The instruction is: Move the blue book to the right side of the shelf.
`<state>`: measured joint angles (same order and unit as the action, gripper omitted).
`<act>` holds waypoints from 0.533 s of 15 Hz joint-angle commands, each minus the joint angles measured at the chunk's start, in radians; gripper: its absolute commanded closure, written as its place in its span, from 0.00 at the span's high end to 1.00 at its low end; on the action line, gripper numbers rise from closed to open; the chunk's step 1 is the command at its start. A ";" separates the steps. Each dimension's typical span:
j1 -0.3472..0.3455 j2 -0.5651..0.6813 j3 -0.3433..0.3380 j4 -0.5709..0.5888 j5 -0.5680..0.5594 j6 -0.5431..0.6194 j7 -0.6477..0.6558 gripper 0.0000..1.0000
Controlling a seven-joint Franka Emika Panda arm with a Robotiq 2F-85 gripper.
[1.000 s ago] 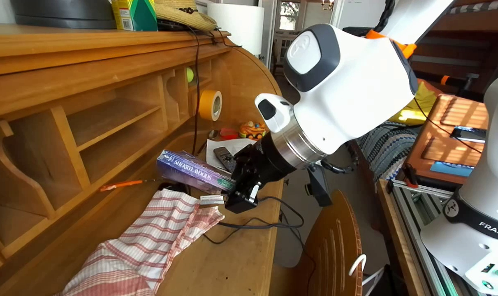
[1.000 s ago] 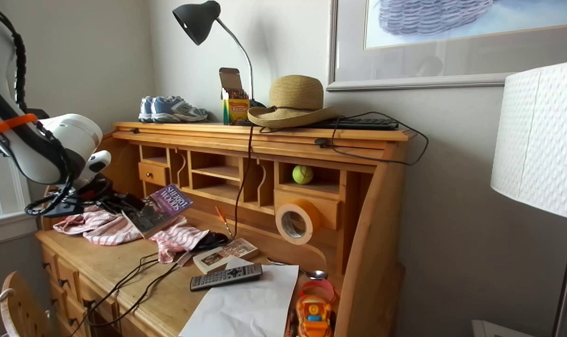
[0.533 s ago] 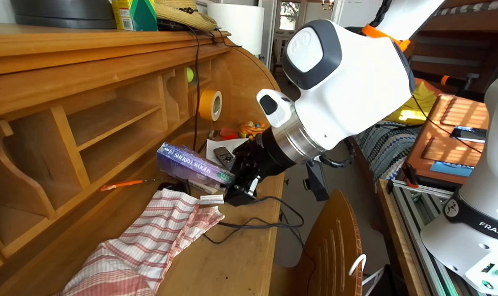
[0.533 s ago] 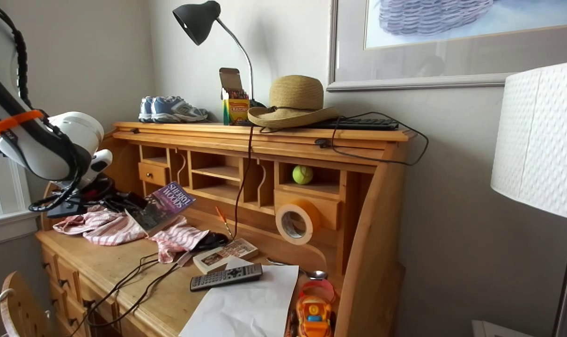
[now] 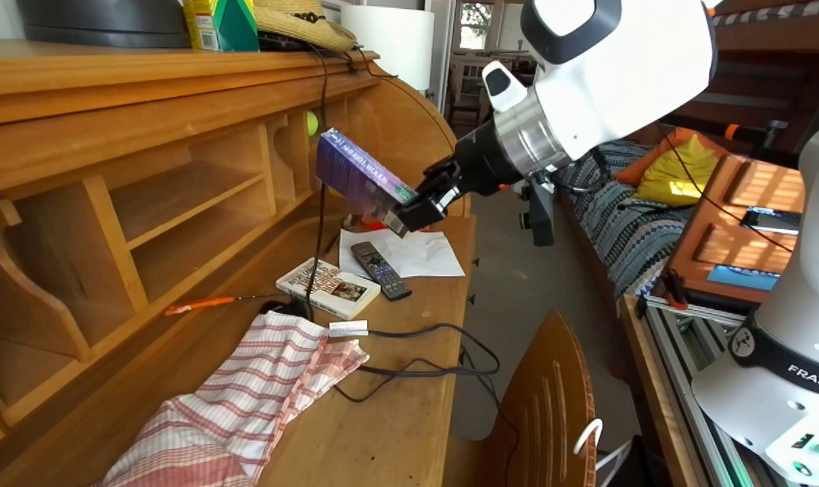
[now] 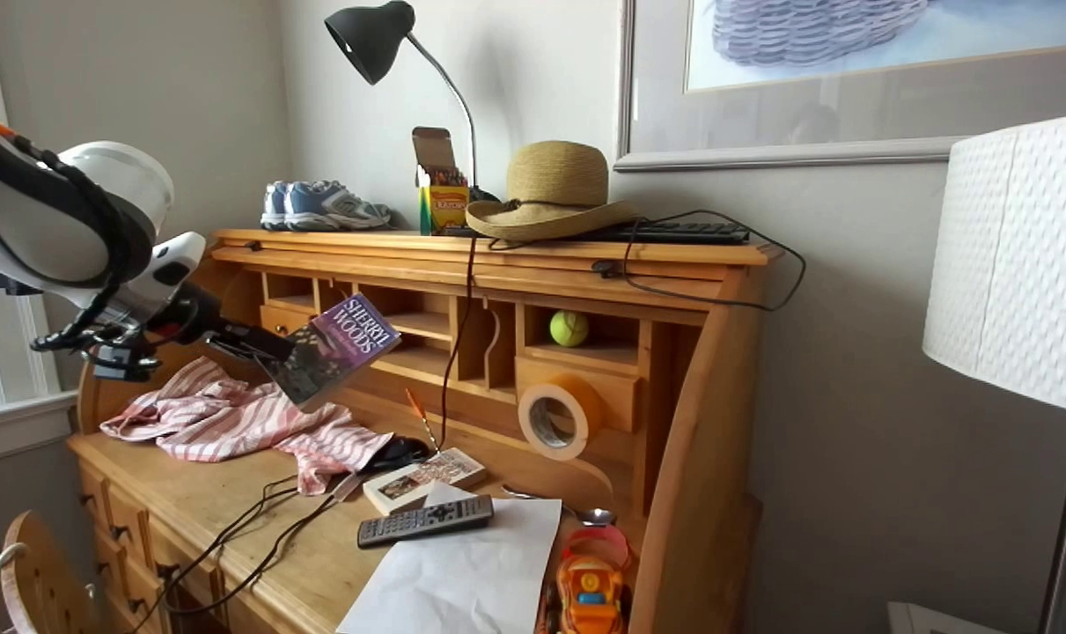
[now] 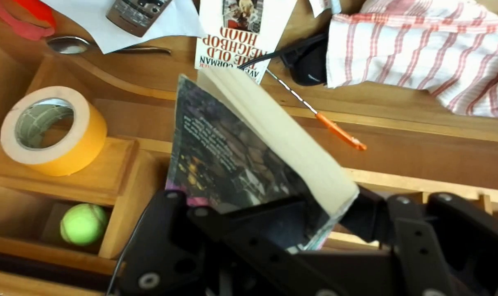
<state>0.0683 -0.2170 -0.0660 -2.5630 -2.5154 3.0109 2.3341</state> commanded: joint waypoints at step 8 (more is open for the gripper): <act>0.463 -0.233 -0.779 -0.040 0.001 0.345 -0.430 0.05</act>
<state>0.4422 -0.3983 -0.6490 -2.5756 -2.5147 3.3059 2.0495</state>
